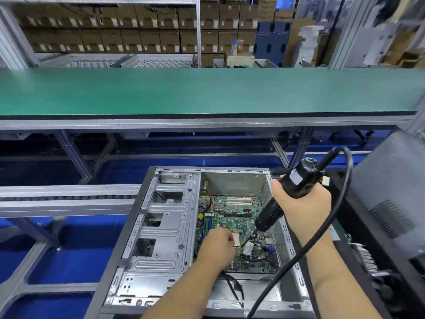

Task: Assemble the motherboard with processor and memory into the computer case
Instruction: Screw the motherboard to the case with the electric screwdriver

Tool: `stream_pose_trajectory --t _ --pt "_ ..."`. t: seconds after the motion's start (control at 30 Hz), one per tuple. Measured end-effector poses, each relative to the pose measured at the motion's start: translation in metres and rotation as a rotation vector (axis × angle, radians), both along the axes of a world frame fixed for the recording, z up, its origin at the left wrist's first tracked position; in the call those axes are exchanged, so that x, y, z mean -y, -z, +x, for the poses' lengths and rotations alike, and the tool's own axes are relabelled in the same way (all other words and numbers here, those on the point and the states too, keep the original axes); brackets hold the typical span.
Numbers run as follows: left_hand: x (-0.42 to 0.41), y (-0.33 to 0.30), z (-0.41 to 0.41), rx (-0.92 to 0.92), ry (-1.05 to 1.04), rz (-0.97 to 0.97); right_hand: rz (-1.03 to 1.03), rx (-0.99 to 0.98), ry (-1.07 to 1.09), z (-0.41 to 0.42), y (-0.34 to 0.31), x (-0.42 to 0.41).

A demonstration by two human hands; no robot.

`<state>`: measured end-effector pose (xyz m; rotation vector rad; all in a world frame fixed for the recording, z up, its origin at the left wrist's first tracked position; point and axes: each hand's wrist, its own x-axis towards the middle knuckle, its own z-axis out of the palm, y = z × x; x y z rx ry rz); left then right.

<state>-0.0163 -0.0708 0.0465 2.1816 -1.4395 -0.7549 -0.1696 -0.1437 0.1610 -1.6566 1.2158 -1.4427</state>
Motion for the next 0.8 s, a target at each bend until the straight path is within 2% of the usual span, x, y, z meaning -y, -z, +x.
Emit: stream_pose_trajectory --t 0.2,0.47,0.63,0.8 --pt "0.004 0.008 0.006 -0.171 -0.181 0.007 0.025 0.19 0.001 -0.013 -0.017 0.005" --pt "0.004 0.009 0.008 -0.573 -0.409 -0.014 0.028 0.285 0.056 -0.022 -0.035 0.009" --pt "0.006 0.009 0.008 -0.736 -0.447 -0.054 0.007 0.308 0.073 -0.021 -0.038 0.01" --pt "0.006 0.01 0.007 -0.772 -0.441 -0.049 0.007 0.311 0.084 -0.025 -0.039 0.013"
